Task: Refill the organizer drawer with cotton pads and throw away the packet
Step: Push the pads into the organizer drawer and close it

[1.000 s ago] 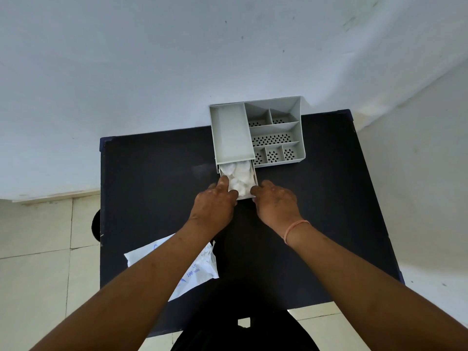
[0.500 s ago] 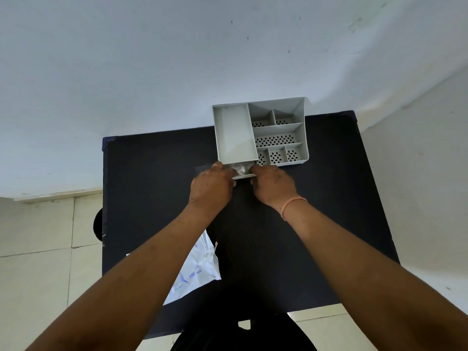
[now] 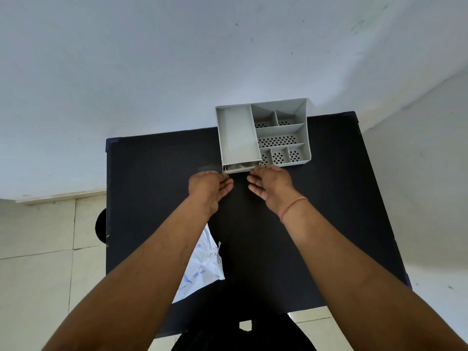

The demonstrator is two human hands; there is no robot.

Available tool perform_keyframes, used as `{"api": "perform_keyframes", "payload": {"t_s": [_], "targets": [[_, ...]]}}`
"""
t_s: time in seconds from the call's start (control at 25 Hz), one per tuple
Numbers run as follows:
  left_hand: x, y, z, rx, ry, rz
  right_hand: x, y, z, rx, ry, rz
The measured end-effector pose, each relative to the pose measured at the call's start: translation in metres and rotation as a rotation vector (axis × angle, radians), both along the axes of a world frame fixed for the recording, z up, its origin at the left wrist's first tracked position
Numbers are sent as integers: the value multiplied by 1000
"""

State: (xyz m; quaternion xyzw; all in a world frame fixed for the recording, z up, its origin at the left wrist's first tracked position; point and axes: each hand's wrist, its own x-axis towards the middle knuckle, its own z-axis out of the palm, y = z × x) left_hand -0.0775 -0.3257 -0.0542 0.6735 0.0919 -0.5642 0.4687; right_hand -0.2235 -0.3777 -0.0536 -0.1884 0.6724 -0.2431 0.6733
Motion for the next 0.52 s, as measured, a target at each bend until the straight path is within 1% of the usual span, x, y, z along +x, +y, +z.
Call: {"api": "perform_keyframes", "payload": {"t_s": [0.08, 0.24, 0.44, 0.52], "targets": [[2, -6, 3, -26, 33, 42, 6, -7, 0, 22, -68, -55], [0, -15, 9, -51, 102, 53, 14, -12, 0, 58, -113, -124], [1, -6, 4, -120, 152, 8, 12, 2, 1, -12, -222, -192], [5, 4, 5, -165, 163, -28, 9, 8, 2, -57, -225, -168]]}}
